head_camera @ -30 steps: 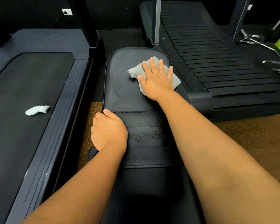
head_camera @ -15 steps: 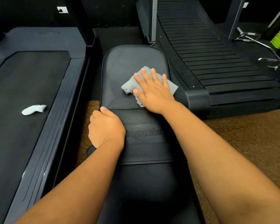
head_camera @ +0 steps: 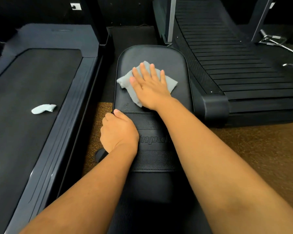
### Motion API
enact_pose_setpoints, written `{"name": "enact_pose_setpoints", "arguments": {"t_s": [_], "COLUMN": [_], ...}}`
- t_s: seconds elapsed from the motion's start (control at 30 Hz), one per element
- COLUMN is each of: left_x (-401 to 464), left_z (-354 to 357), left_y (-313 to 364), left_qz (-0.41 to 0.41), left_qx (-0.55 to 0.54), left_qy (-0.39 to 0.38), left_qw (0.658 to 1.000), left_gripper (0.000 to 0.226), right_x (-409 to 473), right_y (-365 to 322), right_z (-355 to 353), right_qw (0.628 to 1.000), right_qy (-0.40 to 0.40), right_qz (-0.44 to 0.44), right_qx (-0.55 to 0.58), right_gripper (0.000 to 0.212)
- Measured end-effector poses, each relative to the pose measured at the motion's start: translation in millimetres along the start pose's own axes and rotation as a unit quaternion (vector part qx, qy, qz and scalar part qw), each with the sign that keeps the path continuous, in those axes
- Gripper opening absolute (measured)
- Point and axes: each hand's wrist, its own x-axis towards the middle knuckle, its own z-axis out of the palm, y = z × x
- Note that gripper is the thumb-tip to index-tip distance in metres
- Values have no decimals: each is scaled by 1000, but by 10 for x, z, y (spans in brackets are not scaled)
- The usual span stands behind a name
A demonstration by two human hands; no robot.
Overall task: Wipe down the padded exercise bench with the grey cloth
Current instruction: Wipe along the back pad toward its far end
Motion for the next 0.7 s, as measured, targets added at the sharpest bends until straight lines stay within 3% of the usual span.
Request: {"name": "enact_pose_setpoints", "arguments": {"t_s": [0.23,0.53,0.7], "left_x": [4,14,17], "left_z": [0,26,5], "left_y": [-4,-29,-13], "left_qz": [2,12,12], "left_qx": [-6,-5,-11], "left_qy": [5,7,-11], "left_qw": [1000,1000,1000], "left_gripper": [49,48,47], "right_x": [-236,495,227], "right_y": [162,23,-232], "right_z": [68,-48,115], "right_qw": [995,997,991], "right_qy": [-8,0,-4], "right_qz": [-74,7,-84], "right_qx": [-65,-73,-99], "right_gripper": [58,62,63]}}
